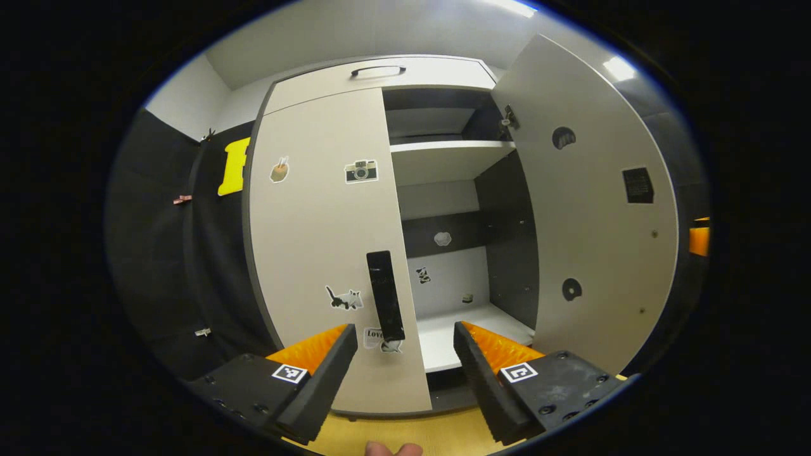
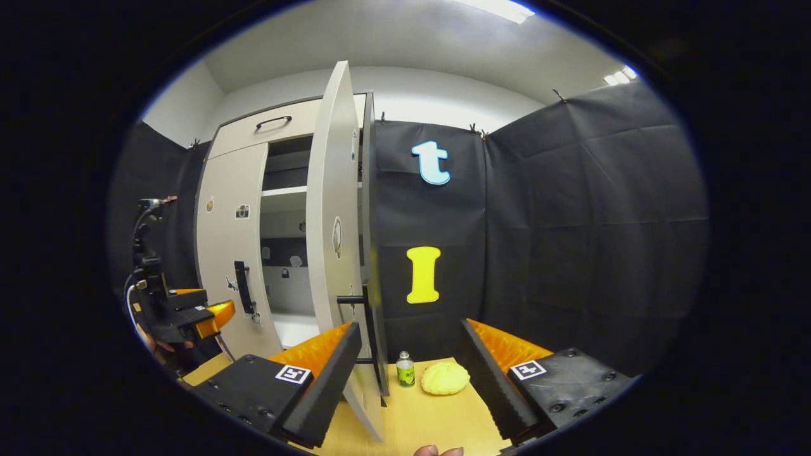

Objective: Open the right door of the double-door shoe cabinet with the right hand, and open the left door with the left hand.

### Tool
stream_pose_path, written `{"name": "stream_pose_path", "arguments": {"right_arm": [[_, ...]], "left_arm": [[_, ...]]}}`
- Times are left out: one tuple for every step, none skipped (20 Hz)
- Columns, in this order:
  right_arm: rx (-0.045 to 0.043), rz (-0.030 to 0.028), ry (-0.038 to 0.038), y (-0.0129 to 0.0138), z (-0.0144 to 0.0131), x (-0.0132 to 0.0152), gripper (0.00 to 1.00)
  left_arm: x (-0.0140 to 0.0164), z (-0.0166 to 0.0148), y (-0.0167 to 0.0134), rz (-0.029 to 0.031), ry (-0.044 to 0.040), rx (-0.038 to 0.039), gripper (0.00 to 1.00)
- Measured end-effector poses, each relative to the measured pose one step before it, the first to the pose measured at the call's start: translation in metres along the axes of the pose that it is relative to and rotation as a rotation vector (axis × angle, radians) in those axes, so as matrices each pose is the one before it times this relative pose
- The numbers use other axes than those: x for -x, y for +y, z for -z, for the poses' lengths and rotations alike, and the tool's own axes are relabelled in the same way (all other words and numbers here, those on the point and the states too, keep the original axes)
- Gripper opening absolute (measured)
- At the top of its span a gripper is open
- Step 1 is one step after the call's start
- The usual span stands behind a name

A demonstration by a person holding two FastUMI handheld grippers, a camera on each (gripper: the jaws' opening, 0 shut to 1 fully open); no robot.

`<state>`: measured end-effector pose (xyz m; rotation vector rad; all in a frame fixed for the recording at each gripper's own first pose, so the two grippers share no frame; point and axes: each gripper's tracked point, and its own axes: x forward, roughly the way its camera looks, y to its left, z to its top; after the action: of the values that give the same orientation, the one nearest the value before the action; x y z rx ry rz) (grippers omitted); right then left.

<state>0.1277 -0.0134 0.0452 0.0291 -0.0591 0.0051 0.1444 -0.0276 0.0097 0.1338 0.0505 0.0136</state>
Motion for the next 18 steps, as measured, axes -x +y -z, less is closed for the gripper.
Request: {"name": "stream_pose_path", "arguments": {"right_arm": [[-0.00052,0.00460,-0.00168,-0.00150,-0.00061,0.00232,0.98],[0.00024,0.00051,-0.00621,-0.00218,-0.00085,0.00356,1.00],[-0.00089,0.00059,-0.01085,0.00030,-0.00266,0.00226,0.98],[0.00428,0.00170,-0.01578,-0.00120,-0.00322,0.00232,0.98],[0.01169,0.01008,-0.00685,-0.00382,-0.00050,0.00182,0.98],[0.00982,0.00849,-0.00549,-0.00395,-0.00048,0.00116,0.98],[0.00495,0.00320,0.00183,-0.00122,0.00006,0.00097,0.98],[-0.00016,0.00197,0.00239,-0.00226,-0.00012,0.00012,0.98],[-0.00077,0.00256,0.00396,-0.00256,0.00075,0.00008,0.98],[0.00146,0.00460,0.00536,-0.00340,0.00057,-0.00017,0.98],[0.00187,0.00822,0.00158,-0.00413,0.00065,0.00017,0.98],[0.00132,0.00490,0.00249,-0.00313,0.00033,-0.00071,0.98],[0.00143,0.00426,0.00396,-0.00295,0.00108,0.00018,0.98],[0.00062,0.00353,0.00178,-0.00288,-0.00018,-0.00007,0.98],[0.00118,0.00288,0.00029,-0.00305,-0.00052,0.00001,0.98],[0.00151,0.00383,0.00179,-0.00253,0.00021,-0.00017,0.98],[0.00006,0.00254,0.00144,-0.00262,0.00018,0.00056,0.98],[0.00037,0.00324,0.00186,-0.00269,0.00028,0.00023,0.98]], "left_arm": [[-0.01053,-0.00062,0.00321,-0.00992,0.00336,0.00179,0.95],[-0.00987,0.00129,0.00342,-0.01212,0.00638,0.00595,0.95],[-0.01054,0.00172,0.00295,-0.01169,0.00615,0.00339,0.97],[-0.00862,0.00095,0.00424,-0.01590,0.00577,-0.00073,0.98],[-0.00973,0.00107,0.00393,-0.01559,0.00072,0.00050,0.97],[-0.00907,0.00176,0.00426,-0.01739,0.00246,0.00502,0.97],[-0.00761,0.00204,0.00373,-0.01605,0.00174,0.01085,0.97],[-0.00880,0.00135,0.00109,-0.00282,0.00096,0.01566,0.97],[-0.00794,0.00048,0.00107,-0.00162,-0.00386,0.01833,0.96],[-0.00712,-0.00015,0.00184,-0.00278,-0.00516,0.01578,0.94],[-0.00683,0.00118,0.00210,-0.00748,0.00337,0.01052,0.89],[-0.00657,0.00256,0.00325,-0.00941,0.00803,0.00502,0.87],[-0.00580,0.00254,0.00161,-0.00216,0.01256,0.00939,0.82],[-0.00574,0.00133,-0.00168,0.00995,0.00463,0.01949,0.77],[-0.00240,-0.00094,-0.00400,0.01137,-0.00074,0.02201,0.72],[-0.00015,-0.00030,-0.00327,0.01089,-0.00270,0.01031,0.68],[-0.00037,-0.00037,-0.00302,0.00898,-0.00285,-0.00201,0.59],[-0.00015,-0.00055,-0.00520,0.01523,-0.00059,-0.01155,0.55]]}}
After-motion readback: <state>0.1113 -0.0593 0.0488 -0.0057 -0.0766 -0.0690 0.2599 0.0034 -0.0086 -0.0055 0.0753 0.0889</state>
